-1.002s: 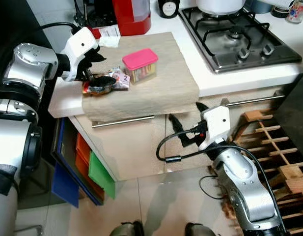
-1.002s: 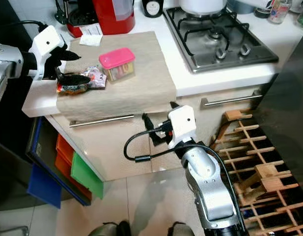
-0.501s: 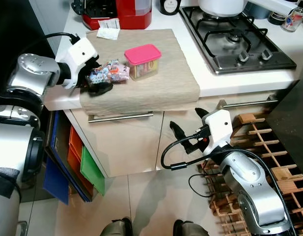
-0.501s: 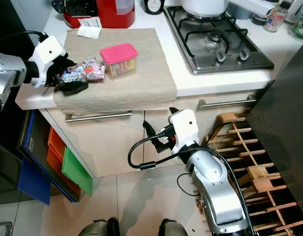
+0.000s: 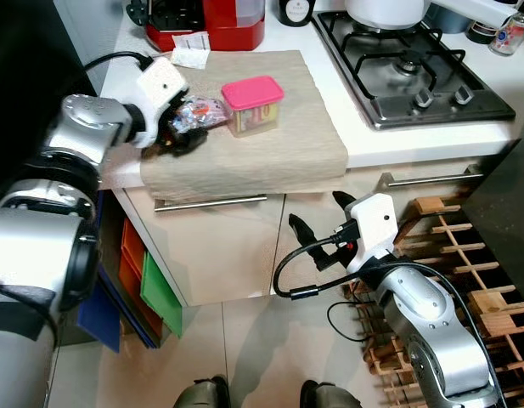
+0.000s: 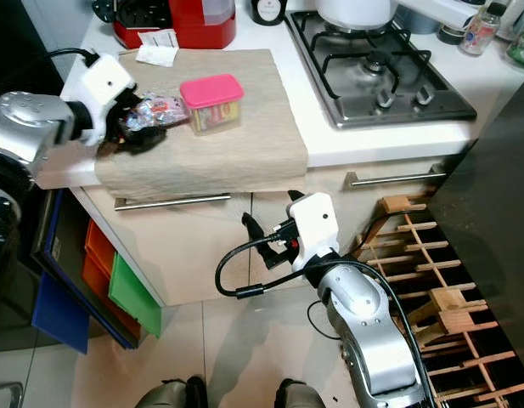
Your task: Restocking fridge
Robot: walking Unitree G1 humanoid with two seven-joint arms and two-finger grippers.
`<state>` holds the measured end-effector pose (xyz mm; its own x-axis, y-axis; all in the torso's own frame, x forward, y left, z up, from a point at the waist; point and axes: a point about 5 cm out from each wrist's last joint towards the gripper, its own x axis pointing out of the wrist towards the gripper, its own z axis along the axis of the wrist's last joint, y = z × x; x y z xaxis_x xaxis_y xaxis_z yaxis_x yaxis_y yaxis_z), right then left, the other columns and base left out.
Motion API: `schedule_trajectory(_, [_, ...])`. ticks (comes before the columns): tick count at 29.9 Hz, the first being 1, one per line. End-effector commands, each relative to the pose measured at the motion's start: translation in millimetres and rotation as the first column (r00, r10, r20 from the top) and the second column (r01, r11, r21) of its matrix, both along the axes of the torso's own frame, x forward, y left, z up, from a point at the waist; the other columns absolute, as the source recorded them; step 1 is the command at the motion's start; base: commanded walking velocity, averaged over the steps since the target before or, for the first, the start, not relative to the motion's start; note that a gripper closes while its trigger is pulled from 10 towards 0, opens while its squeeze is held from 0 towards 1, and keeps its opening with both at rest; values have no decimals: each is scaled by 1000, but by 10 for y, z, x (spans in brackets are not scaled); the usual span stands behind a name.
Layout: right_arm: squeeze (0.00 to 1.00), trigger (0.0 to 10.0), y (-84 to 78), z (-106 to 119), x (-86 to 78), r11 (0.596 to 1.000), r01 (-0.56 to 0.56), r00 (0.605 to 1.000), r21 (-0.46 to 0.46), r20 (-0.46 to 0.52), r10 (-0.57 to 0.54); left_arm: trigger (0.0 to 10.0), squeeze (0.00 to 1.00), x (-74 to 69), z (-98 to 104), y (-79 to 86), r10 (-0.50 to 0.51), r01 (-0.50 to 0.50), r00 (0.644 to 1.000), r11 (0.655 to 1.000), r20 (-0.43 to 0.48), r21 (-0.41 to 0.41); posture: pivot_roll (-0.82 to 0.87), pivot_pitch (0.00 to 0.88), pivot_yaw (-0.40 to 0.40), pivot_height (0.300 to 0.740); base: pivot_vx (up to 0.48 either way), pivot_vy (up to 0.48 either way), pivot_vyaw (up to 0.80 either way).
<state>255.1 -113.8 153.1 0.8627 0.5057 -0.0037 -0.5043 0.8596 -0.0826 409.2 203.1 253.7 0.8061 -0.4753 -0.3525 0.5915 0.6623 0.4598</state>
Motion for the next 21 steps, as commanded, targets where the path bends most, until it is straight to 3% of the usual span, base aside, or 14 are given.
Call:
schedule_trajectory(1, [271,10000,-18,-39,-1,1000,10,1000,3,-24,-10,0,0,-20,-180,48,48,-47,996,999,-77,11,-164,136,24,740,0,0,0])
schedule_trajectory(2, [271,10000,-18,-39,-1,1000,10,1000,3,-24,-10,0,0,-20,-180,48,48,-47,996,999,-77,11,-164,136,24,740,0,0,0])
schedule_trajectory(4, [275,10000,-26,-50,-7,1000,13,999,2,-30,-13,0,0,-33,-295,85,116,-128,982,989,-148,-77,-168,136,22,740,0,0,0])
schedule_trajectory(7, [271,10000,-40,-54,-11,1000,16,999,-2,-33,-16,0,0,-45,-384,119,168,-189,969,976,-180,-109,-180,137,20,740,0,0,0])
schedule_trajectory(13, [271,10000,-69,-70,-10,1000,28,999,-9,-39,-28,0,0,-73,-534,188,236,-247,955,968,-179,-40,-181,135,22,740,0,0,0])
schedule_trajectory(21, [271,10000,-46,-87,-6,1000,26,999,-3,-45,-26,0,0,-83,-643,147,232,-230,962,973,-142,33,-172,137,18,740,0,0,0])
